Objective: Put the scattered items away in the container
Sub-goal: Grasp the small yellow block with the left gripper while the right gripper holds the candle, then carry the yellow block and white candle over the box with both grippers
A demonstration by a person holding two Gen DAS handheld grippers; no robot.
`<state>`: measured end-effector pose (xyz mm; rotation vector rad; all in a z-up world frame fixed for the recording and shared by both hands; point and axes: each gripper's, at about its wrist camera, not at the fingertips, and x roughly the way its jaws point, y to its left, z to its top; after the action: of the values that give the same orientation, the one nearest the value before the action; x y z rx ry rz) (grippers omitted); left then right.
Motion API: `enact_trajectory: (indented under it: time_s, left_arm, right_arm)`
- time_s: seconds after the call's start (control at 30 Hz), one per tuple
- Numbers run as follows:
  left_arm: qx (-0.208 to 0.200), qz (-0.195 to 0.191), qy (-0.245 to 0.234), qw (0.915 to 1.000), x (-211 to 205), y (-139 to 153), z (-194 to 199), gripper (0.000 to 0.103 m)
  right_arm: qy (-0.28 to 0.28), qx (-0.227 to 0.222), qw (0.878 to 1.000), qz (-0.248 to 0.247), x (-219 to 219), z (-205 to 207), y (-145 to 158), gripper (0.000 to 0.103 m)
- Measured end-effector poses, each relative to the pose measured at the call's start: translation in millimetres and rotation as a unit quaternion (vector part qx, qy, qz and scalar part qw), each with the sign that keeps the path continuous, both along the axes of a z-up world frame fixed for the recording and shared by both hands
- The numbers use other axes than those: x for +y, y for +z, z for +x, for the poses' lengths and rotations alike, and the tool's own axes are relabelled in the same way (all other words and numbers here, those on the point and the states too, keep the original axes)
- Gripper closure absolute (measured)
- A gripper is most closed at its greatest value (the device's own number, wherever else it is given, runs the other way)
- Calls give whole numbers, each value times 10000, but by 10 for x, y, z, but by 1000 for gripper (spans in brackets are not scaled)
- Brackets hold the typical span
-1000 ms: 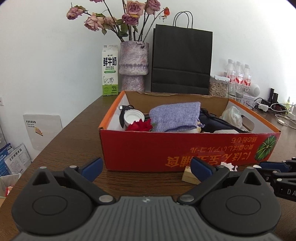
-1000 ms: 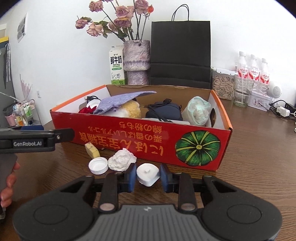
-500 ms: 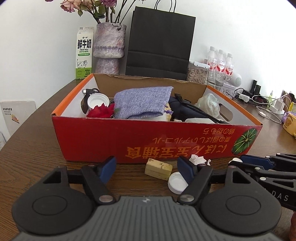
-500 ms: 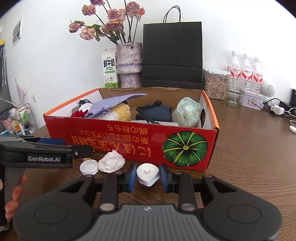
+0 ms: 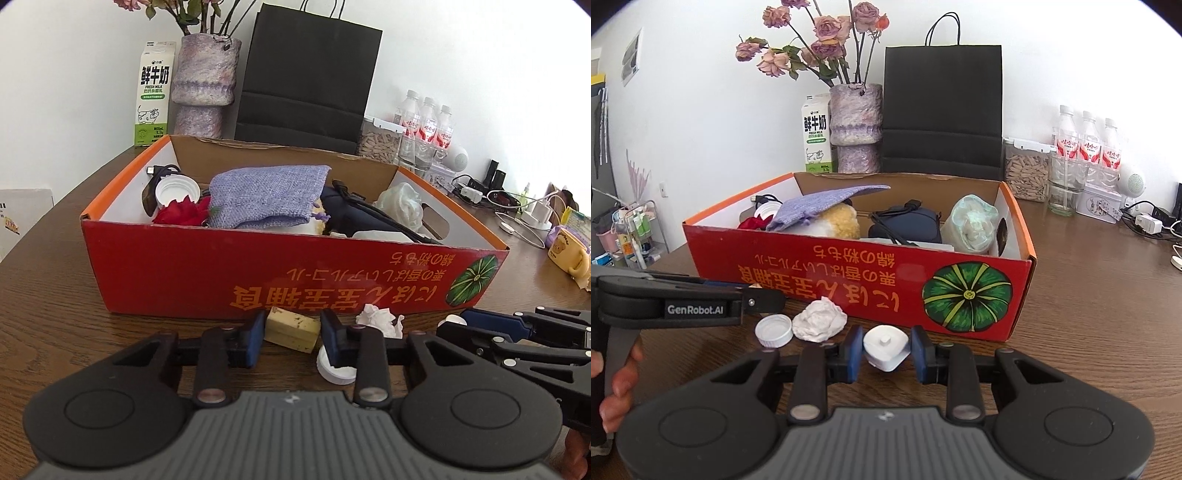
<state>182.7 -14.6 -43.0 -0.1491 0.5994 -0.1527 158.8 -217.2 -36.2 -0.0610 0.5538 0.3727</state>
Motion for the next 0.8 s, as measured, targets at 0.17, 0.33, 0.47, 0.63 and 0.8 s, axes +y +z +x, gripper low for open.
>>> enact_trajectory:
  time_s: [0.17, 0.33, 0.47, 0.63, 0.8]
  left_arm:
    - [-73, -132, 149, 9998, 61, 14, -33, 69]
    - [-268, -290, 333, 9987, 127, 44, -128, 69]
    - [-261, -388, 544, 9974, 194, 41, -167, 69]
    - [-567, -411, 638, 9955, 232, 90, -277, 69]
    - [-892, -391, 702, 9928, 214, 221, -366, 69]
  right_arm:
    - [-4, -4, 10000, 3, 2, -2, -2, 76]
    - [-8, -78, 10000, 35, -14, -19, 13, 76]
    - [-10, -190, 9998, 62, -29, -58, 33, 76]
    - [77, -593, 9981, 151, -46, -160, 87, 76]
    - [204, -827, 9962, 187, -8, -205, 184, 76]
